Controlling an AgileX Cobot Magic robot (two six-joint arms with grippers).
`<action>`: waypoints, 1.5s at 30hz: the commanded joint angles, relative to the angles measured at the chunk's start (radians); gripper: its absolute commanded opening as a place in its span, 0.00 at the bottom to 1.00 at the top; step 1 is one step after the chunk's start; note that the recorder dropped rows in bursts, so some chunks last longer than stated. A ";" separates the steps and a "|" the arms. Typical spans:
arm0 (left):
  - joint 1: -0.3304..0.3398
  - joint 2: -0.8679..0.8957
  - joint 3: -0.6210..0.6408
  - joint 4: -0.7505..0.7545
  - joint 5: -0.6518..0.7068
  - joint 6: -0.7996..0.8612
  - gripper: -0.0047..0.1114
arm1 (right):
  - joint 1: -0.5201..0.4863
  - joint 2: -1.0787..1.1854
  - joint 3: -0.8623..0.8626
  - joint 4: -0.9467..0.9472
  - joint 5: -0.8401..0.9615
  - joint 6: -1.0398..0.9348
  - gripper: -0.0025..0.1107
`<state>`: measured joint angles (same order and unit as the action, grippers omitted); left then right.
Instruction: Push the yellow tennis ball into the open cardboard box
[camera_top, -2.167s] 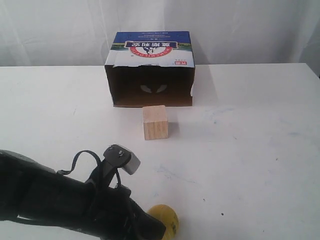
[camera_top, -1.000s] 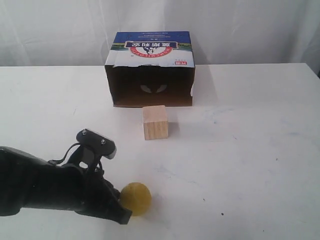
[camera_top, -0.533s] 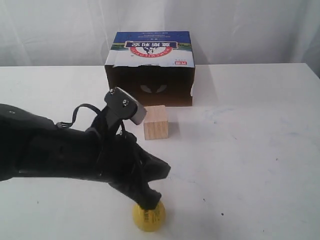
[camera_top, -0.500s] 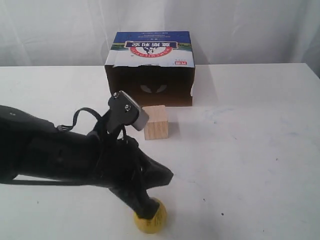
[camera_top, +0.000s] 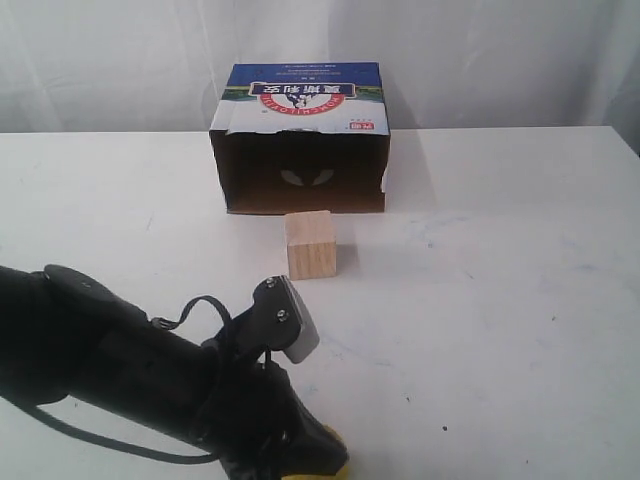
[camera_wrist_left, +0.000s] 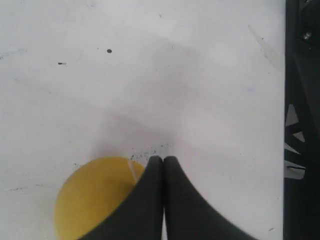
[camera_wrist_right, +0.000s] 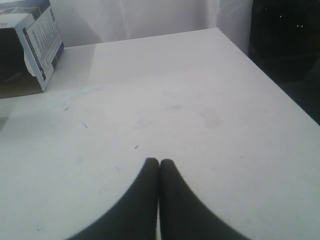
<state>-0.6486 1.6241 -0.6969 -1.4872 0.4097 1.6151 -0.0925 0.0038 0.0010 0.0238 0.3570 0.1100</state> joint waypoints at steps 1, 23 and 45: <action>-0.003 0.013 0.008 0.012 0.016 0.009 0.04 | 0.003 -0.004 -0.001 -0.001 -0.005 0.000 0.02; -0.003 -0.043 0.008 0.037 -0.265 -0.002 0.04 | 0.003 -0.004 -0.001 -0.001 -0.005 0.000 0.02; -0.003 -0.180 0.008 0.025 -0.611 -0.150 0.04 | 0.003 -0.004 -0.001 -0.001 -0.005 0.000 0.02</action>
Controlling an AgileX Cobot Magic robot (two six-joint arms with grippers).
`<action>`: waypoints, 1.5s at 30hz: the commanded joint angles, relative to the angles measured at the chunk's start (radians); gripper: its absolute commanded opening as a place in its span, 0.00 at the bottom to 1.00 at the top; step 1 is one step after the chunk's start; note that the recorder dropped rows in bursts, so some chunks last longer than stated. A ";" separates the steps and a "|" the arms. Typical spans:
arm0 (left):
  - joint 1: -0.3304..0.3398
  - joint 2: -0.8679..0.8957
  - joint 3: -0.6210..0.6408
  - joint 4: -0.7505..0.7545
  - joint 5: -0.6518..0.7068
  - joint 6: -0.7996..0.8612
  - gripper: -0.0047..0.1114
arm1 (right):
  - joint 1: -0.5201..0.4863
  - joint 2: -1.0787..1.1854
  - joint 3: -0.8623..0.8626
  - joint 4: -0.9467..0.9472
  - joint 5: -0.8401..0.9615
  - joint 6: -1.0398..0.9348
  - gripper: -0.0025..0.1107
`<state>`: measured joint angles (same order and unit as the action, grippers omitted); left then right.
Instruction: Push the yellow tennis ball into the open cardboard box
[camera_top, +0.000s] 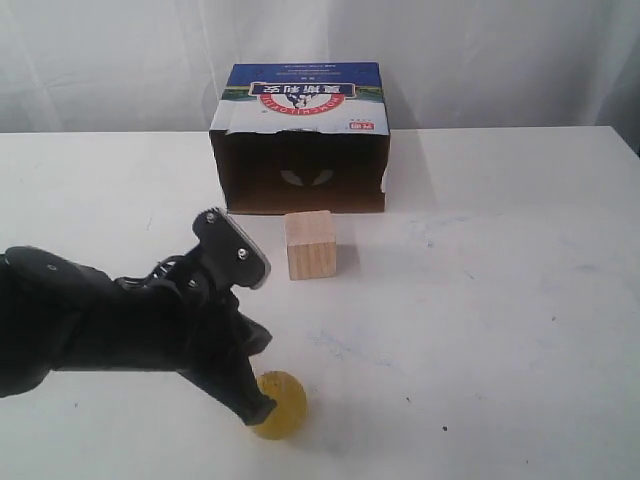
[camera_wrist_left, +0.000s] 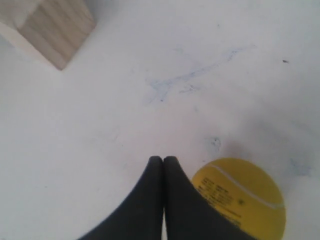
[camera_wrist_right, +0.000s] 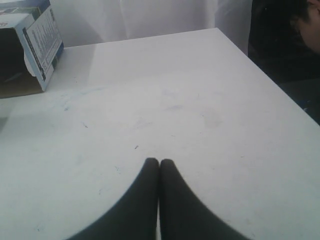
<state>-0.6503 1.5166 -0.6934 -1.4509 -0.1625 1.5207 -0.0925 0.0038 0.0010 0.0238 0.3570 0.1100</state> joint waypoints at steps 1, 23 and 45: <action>-0.001 -0.092 0.005 -0.011 -0.042 -0.060 0.04 | 0.003 -0.004 -0.001 -0.001 -0.005 0.000 0.02; -0.001 -0.130 0.122 0.065 0.126 -0.051 0.04 | 0.003 -0.004 -0.001 -0.001 -0.007 0.000 0.02; 0.001 -0.089 0.137 1.068 -0.316 -1.143 0.04 | 0.003 -0.004 -0.001 -0.001 -0.007 0.000 0.02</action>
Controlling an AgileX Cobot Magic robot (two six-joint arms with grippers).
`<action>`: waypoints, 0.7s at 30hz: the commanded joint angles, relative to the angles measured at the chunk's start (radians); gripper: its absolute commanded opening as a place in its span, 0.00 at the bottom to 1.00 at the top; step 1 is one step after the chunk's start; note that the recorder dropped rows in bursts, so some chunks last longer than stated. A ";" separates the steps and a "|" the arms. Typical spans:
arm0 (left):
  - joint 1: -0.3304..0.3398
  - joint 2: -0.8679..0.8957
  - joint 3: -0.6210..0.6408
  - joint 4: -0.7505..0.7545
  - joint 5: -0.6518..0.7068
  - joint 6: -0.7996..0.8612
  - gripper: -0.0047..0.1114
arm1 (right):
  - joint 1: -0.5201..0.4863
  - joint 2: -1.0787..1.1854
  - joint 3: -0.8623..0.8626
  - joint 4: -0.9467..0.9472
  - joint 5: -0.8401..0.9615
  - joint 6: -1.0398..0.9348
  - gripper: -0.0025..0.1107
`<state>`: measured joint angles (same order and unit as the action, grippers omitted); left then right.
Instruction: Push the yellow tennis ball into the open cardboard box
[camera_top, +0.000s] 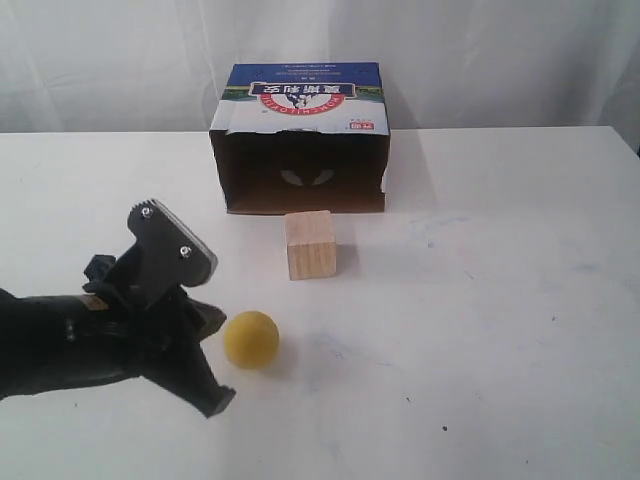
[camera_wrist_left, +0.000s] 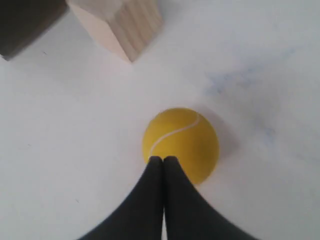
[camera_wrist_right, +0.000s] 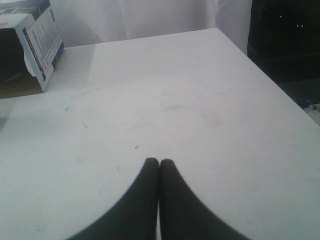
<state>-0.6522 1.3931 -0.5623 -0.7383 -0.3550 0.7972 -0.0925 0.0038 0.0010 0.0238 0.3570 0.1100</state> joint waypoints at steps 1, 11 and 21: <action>0.002 0.057 0.006 0.402 -0.157 -0.495 0.04 | 0.003 -0.004 -0.001 -0.001 -0.007 0.000 0.02; 0.034 0.352 -0.062 0.466 -0.204 -0.650 0.04 | 0.003 -0.004 -0.001 -0.001 -0.007 0.000 0.02; 0.034 0.353 -0.062 0.484 -0.174 -0.667 0.04 | 0.003 -0.004 -0.001 -0.001 -0.007 0.000 0.02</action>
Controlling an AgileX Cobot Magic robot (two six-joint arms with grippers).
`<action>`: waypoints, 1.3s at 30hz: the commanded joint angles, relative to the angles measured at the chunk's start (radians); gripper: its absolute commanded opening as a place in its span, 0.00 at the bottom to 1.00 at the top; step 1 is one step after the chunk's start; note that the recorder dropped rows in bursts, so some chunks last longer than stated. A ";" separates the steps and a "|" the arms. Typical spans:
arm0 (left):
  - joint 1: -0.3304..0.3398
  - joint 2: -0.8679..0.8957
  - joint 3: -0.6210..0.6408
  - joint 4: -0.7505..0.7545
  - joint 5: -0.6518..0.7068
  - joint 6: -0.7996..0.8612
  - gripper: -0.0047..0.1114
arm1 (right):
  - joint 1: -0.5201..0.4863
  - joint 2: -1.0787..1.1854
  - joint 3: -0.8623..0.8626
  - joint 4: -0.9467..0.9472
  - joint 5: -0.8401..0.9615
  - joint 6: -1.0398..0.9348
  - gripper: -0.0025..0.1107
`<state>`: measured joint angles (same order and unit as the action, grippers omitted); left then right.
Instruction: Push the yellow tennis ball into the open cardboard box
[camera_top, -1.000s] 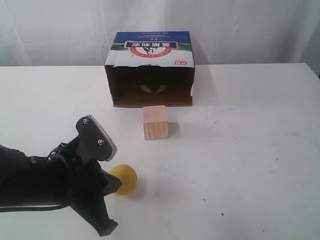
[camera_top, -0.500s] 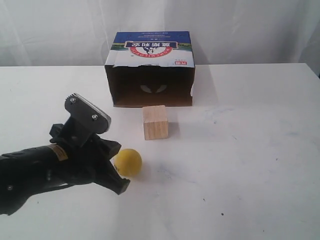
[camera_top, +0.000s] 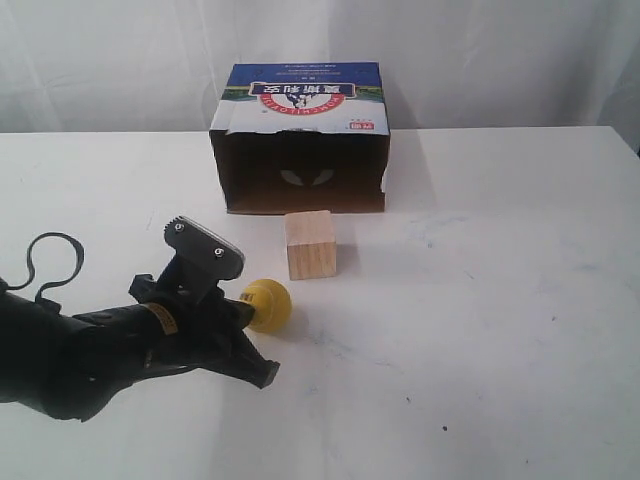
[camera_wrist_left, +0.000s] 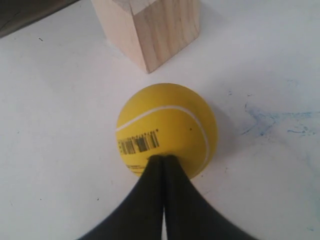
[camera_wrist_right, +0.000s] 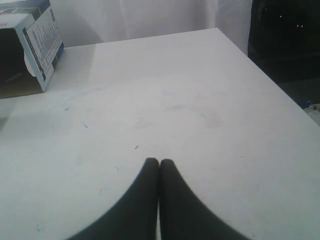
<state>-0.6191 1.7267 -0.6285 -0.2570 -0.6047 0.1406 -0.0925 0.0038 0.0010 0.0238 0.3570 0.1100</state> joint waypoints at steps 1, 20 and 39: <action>0.001 0.019 0.004 0.002 0.078 -0.010 0.04 | 0.003 -0.004 -0.001 -0.001 -0.007 0.000 0.02; 0.069 0.019 0.004 -0.106 0.073 0.049 0.04 | 0.003 -0.004 -0.001 -0.001 -0.007 0.000 0.02; 0.119 -0.215 0.004 -0.355 -0.173 0.329 0.04 | 0.003 -0.004 -0.001 -0.001 -0.007 0.000 0.02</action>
<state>-0.5033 1.5842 -0.6285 -0.6320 -0.7319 0.4697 -0.0925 0.0038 0.0010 0.0238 0.3570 0.1100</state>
